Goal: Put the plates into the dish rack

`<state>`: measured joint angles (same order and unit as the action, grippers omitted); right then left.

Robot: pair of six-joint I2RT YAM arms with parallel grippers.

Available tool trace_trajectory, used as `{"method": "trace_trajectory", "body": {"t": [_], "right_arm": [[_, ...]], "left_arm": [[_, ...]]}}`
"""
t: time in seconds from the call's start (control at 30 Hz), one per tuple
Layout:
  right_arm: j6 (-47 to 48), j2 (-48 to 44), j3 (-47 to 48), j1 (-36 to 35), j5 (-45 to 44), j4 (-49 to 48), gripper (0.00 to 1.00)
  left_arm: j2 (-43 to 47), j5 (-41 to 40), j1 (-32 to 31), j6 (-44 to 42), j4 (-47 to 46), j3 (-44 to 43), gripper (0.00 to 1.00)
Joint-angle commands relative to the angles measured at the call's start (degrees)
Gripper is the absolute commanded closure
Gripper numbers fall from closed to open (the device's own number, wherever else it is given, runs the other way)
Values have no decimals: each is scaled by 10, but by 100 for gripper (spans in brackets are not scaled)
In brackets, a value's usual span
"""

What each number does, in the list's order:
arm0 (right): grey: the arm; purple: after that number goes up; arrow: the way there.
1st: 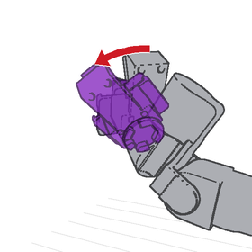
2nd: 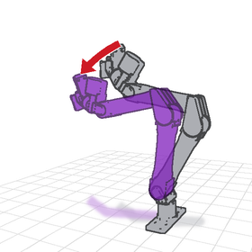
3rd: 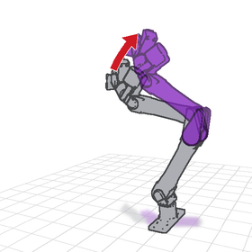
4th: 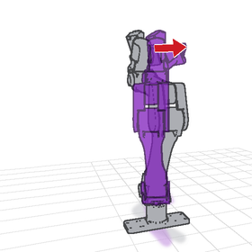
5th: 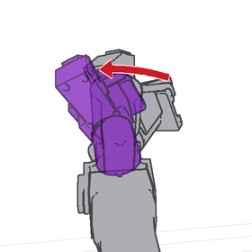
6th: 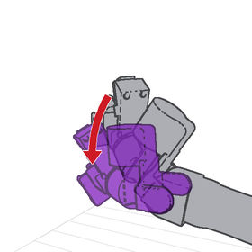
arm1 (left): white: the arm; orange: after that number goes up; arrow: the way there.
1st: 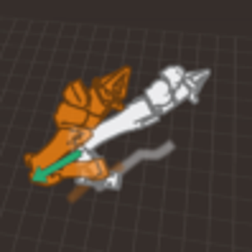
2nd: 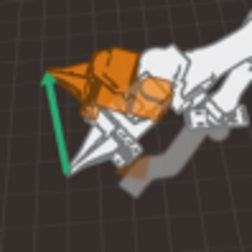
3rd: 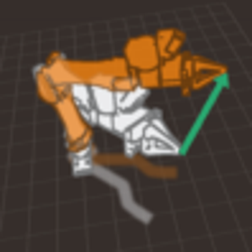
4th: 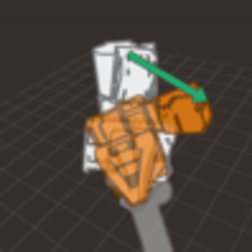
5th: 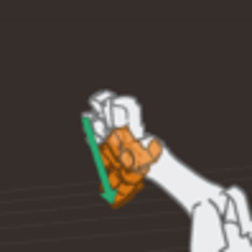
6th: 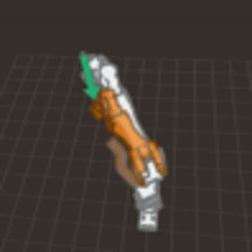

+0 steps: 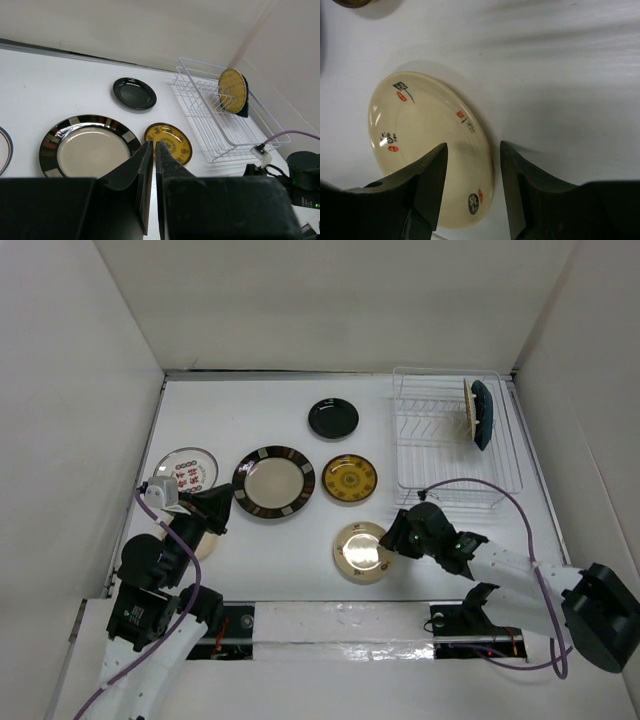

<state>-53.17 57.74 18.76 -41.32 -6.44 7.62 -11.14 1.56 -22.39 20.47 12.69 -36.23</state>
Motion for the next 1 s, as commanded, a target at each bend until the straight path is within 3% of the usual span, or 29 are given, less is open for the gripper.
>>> {"method": "trace_trajectory", "body": {"t": [0.0,0.13,0.27,0.43,0.5,0.6,0.63,0.73,0.9,0.97], "right_arm": [[-2,56,0,-3,41,-70,53],[-7,70,4,-10,26,-79,100],[12,9,44,-23,-22,22,100],[101,-95,171,-36,-76,108,100],[166,-99,224,-23,-146,110,100],[272,-17,365,18,-302,110,100],[299,12,365,27,-303,110,100],[421,130,501,61,-482,82,100],[615,247,610,120,-579,6,100],[653,299,641,140,-611,-15,100]], "left_arm": [[-6,9,7,-3,-28,-5,95],[-8,13,7,-4,-28,-5,95],[-6,14,7,-4,-28,-5,95],[1,13,7,-3,-29,-5,95],[6,13,7,-4,-30,-5,94],[14,16,7,-3,-30,-4,94],[16,16,7,-3,-30,-4,94],[23,17,7,-3,-29,-2,93],[37,14,7,-3,-29,-3,92],[38,13,7,-3,-29,-3,92]]}}
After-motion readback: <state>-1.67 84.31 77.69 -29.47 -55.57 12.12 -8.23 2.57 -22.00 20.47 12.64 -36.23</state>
